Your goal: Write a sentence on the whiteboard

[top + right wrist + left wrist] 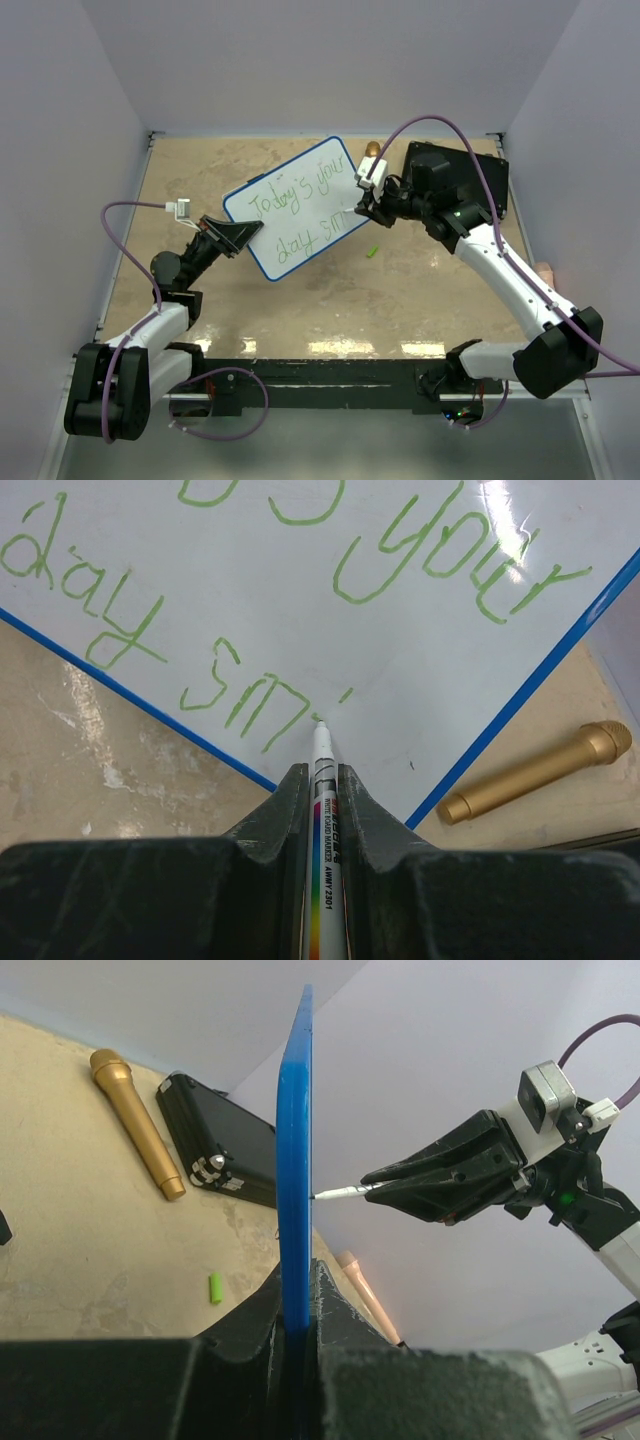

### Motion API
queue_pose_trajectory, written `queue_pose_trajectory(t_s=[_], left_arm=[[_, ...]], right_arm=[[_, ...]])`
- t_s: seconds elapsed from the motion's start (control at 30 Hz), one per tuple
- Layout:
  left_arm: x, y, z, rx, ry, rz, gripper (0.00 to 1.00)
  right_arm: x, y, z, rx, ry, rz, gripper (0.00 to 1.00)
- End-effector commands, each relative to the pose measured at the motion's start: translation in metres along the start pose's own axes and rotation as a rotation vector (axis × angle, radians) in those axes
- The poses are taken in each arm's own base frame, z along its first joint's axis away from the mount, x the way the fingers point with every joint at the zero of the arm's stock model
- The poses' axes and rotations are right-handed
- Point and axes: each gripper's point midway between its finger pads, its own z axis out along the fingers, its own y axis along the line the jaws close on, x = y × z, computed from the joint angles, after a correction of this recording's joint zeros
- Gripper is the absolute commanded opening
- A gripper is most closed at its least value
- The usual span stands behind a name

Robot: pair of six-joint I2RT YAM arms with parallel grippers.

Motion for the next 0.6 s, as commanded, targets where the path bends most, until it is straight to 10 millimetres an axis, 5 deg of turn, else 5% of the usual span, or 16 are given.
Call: queue_pose_trajectory(t_s=[0.0,0.57], left_arm=[[-0.024,-0.039,0.003,0.135,-0.081,0.078,0.0],[-0.025,-0.038,0.004,0.135,-0.081,0.077,0.0]], right_arm=[[0.001,0.001,-0.003,-0.017,0.012,-0.031,0.0],[0.014,0.012,-0.006,-0.062,0.054,-0.047,0.0]])
